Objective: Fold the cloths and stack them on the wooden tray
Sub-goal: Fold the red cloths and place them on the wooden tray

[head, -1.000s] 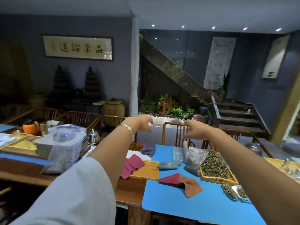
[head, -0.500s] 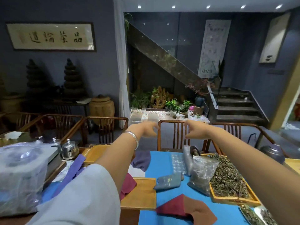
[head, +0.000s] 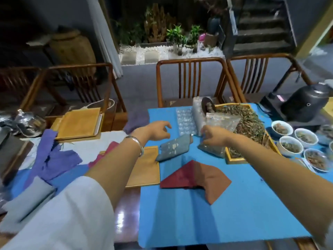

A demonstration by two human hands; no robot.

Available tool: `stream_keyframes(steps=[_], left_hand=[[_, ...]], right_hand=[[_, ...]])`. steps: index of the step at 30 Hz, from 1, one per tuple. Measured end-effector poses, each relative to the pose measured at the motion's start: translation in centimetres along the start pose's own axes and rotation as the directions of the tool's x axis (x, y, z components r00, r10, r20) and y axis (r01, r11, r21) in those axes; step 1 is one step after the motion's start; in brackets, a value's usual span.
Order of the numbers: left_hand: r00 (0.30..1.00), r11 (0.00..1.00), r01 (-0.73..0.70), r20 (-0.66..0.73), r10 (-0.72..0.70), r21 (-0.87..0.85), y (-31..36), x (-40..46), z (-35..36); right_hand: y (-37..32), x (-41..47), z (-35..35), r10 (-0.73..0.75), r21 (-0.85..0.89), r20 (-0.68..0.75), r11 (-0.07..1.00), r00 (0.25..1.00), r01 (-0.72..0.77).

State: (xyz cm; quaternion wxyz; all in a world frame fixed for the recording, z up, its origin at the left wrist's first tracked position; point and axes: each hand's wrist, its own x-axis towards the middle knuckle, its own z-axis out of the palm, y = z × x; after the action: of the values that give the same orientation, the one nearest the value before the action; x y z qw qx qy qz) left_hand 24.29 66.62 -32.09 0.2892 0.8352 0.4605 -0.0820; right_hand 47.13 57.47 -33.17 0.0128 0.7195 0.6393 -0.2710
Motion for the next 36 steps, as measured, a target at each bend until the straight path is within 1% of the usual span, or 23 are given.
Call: stream_keyframes(steps=[4, 7, 11, 13, 17, 19, 24, 28, 30, 33, 36], left_hand=[[0.997, 0.998, 0.049, 0.066, -0.046, -0.045, -2.1, 2.6, 6.4], [0.995, 0.995, 0.073, 0.079, -0.068, -0.062, -3.1, 4.0, 10.1], [0.994, 0.99, 0.091, 0.068, -0.084, -0.105, -3.4, 5.5, 14.4], [0.997, 0.989, 0.079, 0.034, -0.075, -0.129, -3.1, 6.2, 15.9], [0.998, 0.985, 0.037, -0.05, -0.046, -0.167, -2.0, 7.8, 18.0], [0.997, 0.985, 0.03, -0.067, -0.042, -0.169, -1.3, 8.5, 18.8], [0.999, 0.992, 0.034, 0.002, -0.034, -0.119, -0.1, 9.9, 20.5], [0.998, 0.995, 0.041, 0.05, -0.036, -0.095, -0.4, 9.6, 21.8], [0.998, 0.99, 0.033, 0.05, -0.026, -0.139, -0.9, 9.3, 22.1], [0.999, 0.976, 0.034, 0.044, -0.025, -0.215, -1.8, 8.7, 22.4], [0.998, 0.97, 0.065, 0.026, -0.061, -0.235, -2.9, 7.7, 22.8]], right_hand=[[3.1, 1.6, 4.9, 0.023, -0.024, 0.091, 0.999, 0.996, -0.021], [4.9, 2.4, 7.8, 0.042, 0.052, 0.127, 0.997, 0.991, -0.049], [6.9, 3.3, 11.1, 0.134, 0.081, 0.124, 0.986, 0.983, -0.145], [7.6, 3.7, 12.5, 0.155, 0.077, 0.112, 0.983, 0.981, -0.164], [9.2, 4.0, 14.6, 0.211, 0.052, 0.071, 0.975, 0.975, -0.215], [9.9, 4.0, 15.5, 0.232, 0.069, 0.069, 0.969, 0.97, -0.237], [11.7, 3.7, 16.8, 0.226, 0.175, 0.062, 0.957, 0.972, -0.234], [12.7, 3.0, 17.2, 0.216, 0.27, 0.066, 0.936, 0.974, -0.226], [13.0, 2.6, 17.4, 0.228, 0.314, 0.06, 0.92, 0.972, -0.236], [13.4, 1.9, 17.7, 0.221, 0.34, 0.089, 0.91, 0.971, -0.238], [13.8, 0.9, 18.0, 0.217, 0.462, 0.129, 0.85, 0.968, -0.252]])
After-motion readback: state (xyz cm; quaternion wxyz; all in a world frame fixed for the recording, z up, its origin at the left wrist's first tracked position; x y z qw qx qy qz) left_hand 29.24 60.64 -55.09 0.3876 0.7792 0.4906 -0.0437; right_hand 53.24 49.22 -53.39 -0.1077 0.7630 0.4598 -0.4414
